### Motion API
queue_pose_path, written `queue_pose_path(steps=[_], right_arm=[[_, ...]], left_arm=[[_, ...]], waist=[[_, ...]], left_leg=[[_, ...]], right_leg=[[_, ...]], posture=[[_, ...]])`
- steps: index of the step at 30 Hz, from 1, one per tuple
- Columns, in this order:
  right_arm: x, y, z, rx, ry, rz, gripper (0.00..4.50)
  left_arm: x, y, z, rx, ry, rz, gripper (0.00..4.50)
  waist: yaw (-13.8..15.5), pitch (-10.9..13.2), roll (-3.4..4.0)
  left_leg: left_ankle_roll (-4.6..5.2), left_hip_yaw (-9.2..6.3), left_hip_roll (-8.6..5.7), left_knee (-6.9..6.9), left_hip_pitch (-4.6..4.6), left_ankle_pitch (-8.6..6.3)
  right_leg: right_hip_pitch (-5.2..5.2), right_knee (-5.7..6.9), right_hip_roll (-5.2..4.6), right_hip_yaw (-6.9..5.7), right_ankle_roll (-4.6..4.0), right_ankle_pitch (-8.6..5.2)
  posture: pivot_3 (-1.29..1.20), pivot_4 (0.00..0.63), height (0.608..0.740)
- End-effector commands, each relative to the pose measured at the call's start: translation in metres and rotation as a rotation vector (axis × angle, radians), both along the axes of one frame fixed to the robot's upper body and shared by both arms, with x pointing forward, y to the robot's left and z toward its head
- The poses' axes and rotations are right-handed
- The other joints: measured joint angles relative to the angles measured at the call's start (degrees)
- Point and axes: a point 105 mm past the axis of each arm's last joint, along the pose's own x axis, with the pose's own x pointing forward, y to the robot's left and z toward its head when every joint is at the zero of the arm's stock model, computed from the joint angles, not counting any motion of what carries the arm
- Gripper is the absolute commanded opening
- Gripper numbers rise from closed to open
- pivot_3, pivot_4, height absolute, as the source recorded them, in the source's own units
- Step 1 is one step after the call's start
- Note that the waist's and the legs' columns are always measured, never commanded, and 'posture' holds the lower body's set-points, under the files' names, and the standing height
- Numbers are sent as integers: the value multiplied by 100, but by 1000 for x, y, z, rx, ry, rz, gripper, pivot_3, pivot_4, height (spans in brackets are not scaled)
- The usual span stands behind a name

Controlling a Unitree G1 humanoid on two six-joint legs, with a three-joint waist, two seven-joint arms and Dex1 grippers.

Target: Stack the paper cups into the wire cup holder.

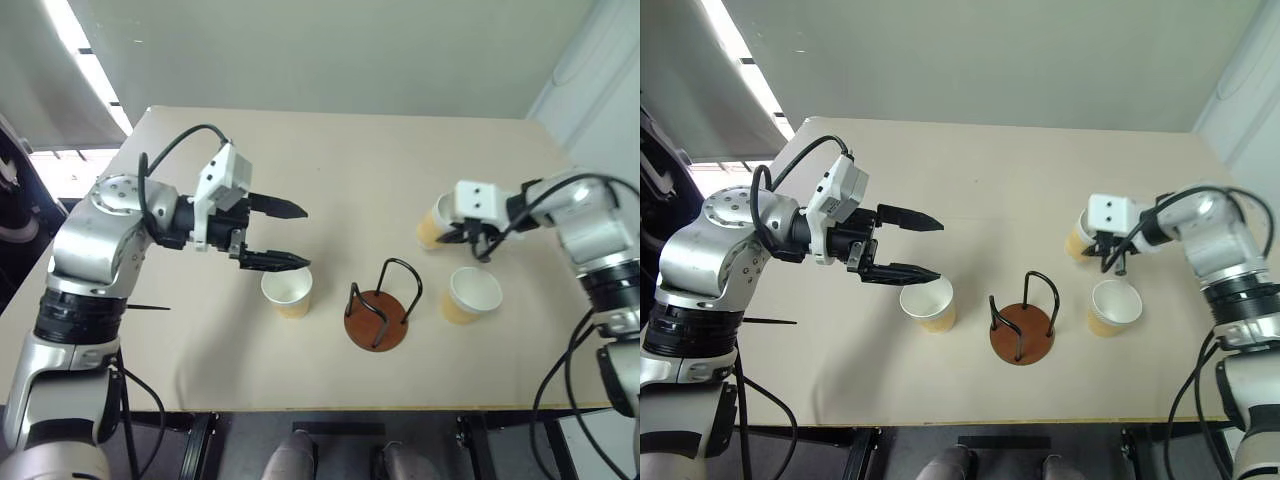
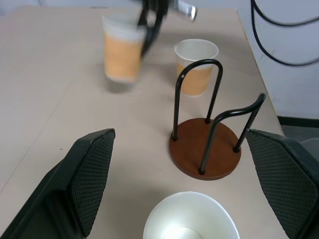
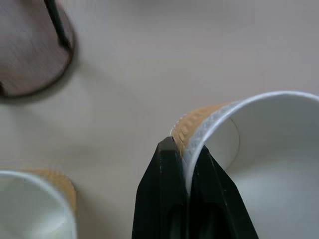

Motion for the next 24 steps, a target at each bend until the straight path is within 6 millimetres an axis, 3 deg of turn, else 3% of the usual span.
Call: queue_pose_path(steps=[1,5,9,12,16,24], right_arm=[[-30,12,42,13,-85,91,41],[-69,33,65,2,-110,203,41],[-105,58,67,-51,-121,331,41],[-120,71,62,-115,-153,406,41],[-129,83,55,-139,-148,466,41],[-121,83,37,-194,-135,479,41]], left_arm=[[-3,-1,10,12,-49,-22,4500],[-2,-2,10,18,-50,-32,4500],[-1,-5,8,29,-52,-46,4500],[1,-8,8,30,-58,-56,4500],[4,-11,7,36,-61,-67,4500],[4,-12,5,42,-63,-72,4500]], waist=[[-3,0,0],[-15,0,0],[-22,0,0],[-22,0,0],[-26,0,0],[-34,0,0]], left_leg=[[0,1,0,1,-3,0],[-1,1,1,2,-2,1],[-2,0,1,5,2,1],[-1,0,1,14,3,1],[0,-1,1,19,7,2],[3,-3,1,21,7,2]], right_leg=[[-3,0,0,0,0,0],[-4,0,0,1,0,0],[-3,-5,1,1,0,-1],[-4,-9,0,2,0,-1],[-2,-7,0,3,0,-1],[-4,-6,0,3,0,0]], posture=[[0,150,740],[0,150,740],[0,150,740],[0,150,740],[0,150,740],[0,150,740]])
